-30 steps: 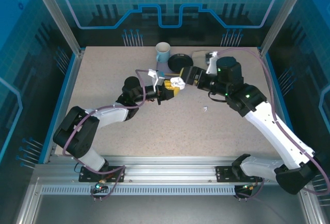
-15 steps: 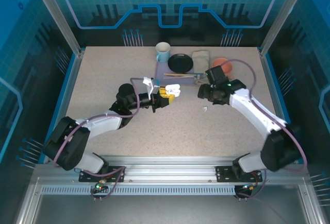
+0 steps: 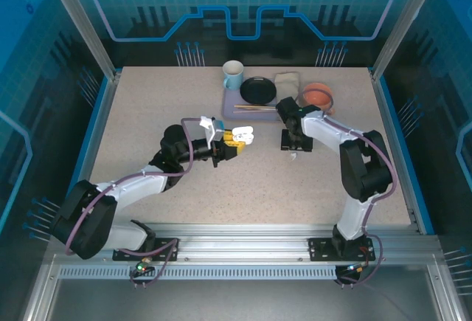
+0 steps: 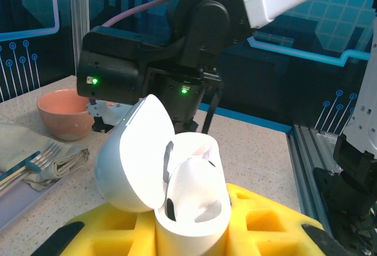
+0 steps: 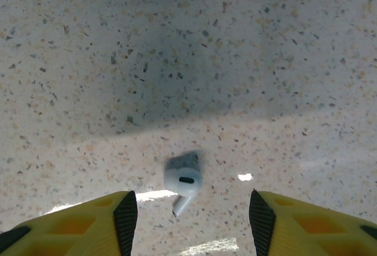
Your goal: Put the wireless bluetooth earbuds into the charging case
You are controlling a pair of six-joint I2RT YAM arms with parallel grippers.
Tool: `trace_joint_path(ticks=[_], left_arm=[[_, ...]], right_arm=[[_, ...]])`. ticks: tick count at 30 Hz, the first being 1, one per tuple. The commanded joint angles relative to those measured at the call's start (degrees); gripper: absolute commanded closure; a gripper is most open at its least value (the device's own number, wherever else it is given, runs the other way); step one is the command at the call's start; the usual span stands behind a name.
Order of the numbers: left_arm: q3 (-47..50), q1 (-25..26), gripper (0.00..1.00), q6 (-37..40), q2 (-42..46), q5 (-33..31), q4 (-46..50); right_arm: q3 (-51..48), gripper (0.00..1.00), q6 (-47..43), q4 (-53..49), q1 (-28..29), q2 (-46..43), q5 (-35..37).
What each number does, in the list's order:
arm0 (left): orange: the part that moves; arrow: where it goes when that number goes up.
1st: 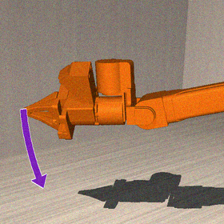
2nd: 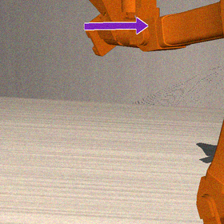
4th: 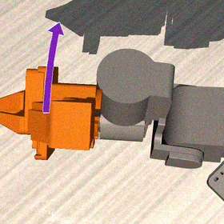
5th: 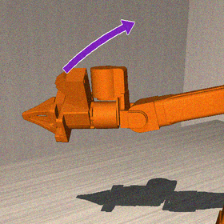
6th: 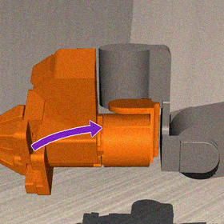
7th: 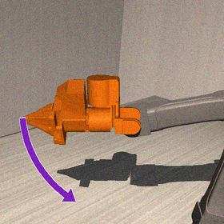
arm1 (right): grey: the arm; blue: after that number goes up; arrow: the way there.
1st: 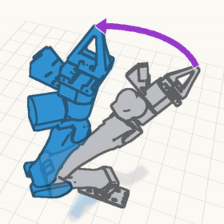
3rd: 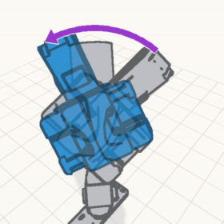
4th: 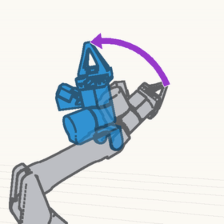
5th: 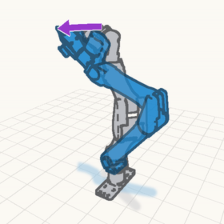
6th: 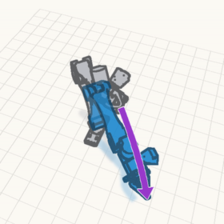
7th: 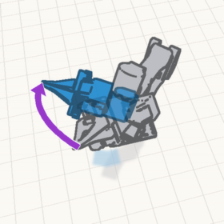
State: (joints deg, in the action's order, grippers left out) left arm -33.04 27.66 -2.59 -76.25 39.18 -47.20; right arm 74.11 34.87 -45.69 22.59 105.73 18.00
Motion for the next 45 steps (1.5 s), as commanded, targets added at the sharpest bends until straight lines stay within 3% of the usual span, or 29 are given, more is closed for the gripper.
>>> trace_joint_path(ticks=[1,17,33,45], left_arm=[[0.8,0.1,1.0,1.7,1.4,-0.8,0.1],[0.4,0.1,1.0,1.2,-0.5,-0.5,-1.8],[0.2,0.1,1.0,0.9,-0.8,-0.5,-1.9],[-0.1,0.1,1.0,0.9,-1.0,-0.6,-2.0]], right_arm=[[2.6,0.45,-0.4,-2.6,0.5,2.7,0.5],[1.8,0.5,0.6,-2.6,1.1,7.3,1.0],[-0.9,0.53,8.5,-0.6,0.3,7.1,-0.1],[-1.9,0.59,8.3,-0.9,-0.6,6.2,0.5]])
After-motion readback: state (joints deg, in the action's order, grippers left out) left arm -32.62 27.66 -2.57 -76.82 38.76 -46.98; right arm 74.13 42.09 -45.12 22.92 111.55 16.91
